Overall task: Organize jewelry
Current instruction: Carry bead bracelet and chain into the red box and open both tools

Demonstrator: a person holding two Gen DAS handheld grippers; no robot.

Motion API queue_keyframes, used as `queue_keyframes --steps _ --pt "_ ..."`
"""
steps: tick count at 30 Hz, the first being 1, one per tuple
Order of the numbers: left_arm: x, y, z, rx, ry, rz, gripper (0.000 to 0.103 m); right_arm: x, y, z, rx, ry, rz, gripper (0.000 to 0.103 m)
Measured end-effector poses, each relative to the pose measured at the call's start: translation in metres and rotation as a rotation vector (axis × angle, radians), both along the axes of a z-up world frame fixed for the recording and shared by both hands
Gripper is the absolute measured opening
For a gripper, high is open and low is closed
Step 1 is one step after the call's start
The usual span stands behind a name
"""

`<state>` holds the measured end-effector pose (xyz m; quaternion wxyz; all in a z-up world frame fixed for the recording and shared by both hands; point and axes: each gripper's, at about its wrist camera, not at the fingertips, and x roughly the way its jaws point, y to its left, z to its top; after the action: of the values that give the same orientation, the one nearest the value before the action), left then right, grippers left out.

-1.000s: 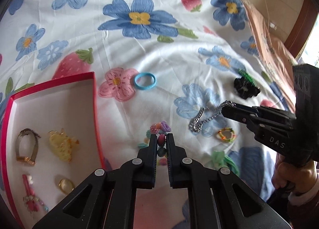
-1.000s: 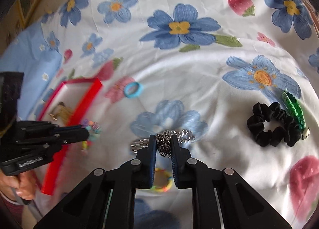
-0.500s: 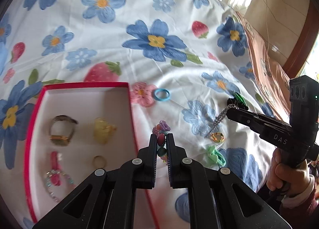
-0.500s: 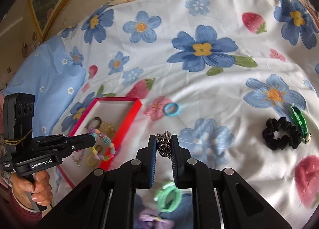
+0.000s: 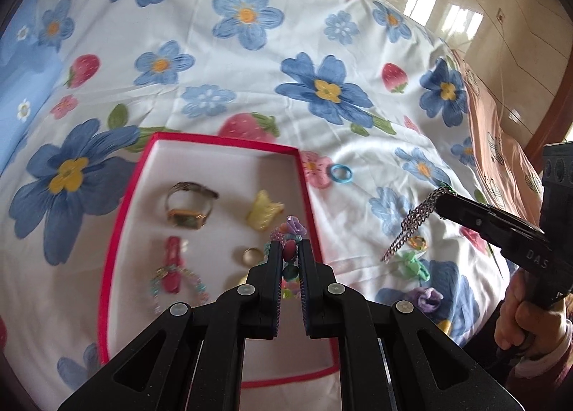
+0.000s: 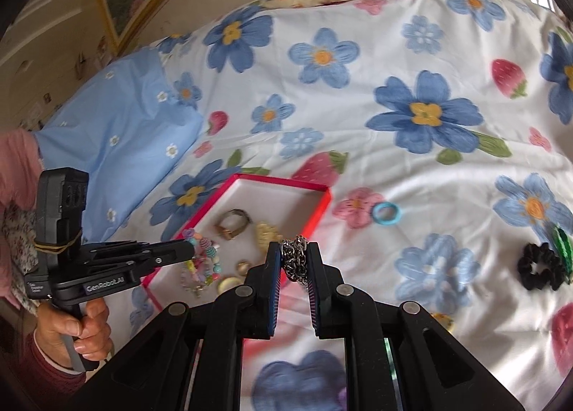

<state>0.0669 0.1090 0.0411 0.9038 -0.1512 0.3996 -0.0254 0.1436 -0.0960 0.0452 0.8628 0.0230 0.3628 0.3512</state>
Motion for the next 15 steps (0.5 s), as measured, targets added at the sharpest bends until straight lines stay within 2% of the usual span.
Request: queue_keyframes --steps 15 --pt "-0.040 0.030 -0.007 -0.011 0.036 0.091 0.008 -0.031 0.059 -0.003 0.017 0.025 0.142 0.013"
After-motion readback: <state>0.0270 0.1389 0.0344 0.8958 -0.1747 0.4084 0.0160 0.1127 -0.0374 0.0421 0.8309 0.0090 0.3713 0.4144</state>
